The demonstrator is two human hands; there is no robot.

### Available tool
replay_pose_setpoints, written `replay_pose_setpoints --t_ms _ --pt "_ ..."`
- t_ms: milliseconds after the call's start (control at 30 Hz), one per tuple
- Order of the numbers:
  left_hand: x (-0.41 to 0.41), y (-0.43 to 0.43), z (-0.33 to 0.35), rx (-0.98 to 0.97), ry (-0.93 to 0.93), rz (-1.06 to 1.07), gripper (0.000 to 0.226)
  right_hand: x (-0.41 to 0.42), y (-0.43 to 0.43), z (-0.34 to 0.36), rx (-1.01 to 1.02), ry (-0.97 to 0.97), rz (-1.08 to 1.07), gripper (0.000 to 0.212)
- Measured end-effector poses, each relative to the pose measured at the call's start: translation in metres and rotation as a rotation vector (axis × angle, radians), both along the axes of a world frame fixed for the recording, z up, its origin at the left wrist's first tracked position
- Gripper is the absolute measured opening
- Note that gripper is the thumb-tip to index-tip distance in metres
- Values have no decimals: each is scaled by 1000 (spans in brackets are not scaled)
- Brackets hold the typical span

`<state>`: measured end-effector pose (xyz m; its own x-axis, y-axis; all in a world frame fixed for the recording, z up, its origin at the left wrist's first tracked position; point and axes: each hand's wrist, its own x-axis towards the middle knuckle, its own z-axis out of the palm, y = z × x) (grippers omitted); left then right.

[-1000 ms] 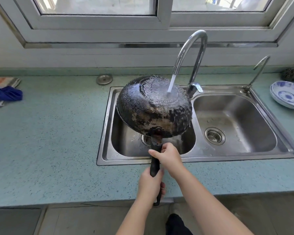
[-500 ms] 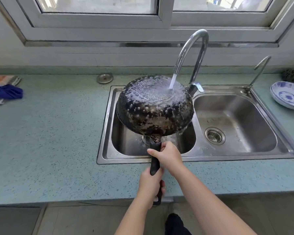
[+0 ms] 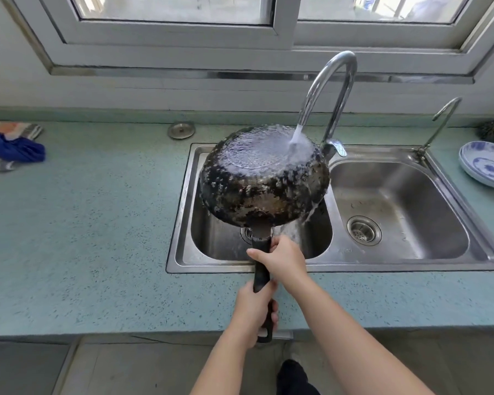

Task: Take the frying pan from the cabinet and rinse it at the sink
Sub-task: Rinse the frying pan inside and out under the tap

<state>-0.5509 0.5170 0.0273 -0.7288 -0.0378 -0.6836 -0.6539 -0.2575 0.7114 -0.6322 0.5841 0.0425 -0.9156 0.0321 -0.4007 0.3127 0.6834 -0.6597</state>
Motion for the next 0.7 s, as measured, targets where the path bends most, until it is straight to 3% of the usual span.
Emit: replay_pose_setpoints --t_ms 700 --pt "-3 20 0 -21 11 45 20 0 16 -1 -84 -10 -41 54"
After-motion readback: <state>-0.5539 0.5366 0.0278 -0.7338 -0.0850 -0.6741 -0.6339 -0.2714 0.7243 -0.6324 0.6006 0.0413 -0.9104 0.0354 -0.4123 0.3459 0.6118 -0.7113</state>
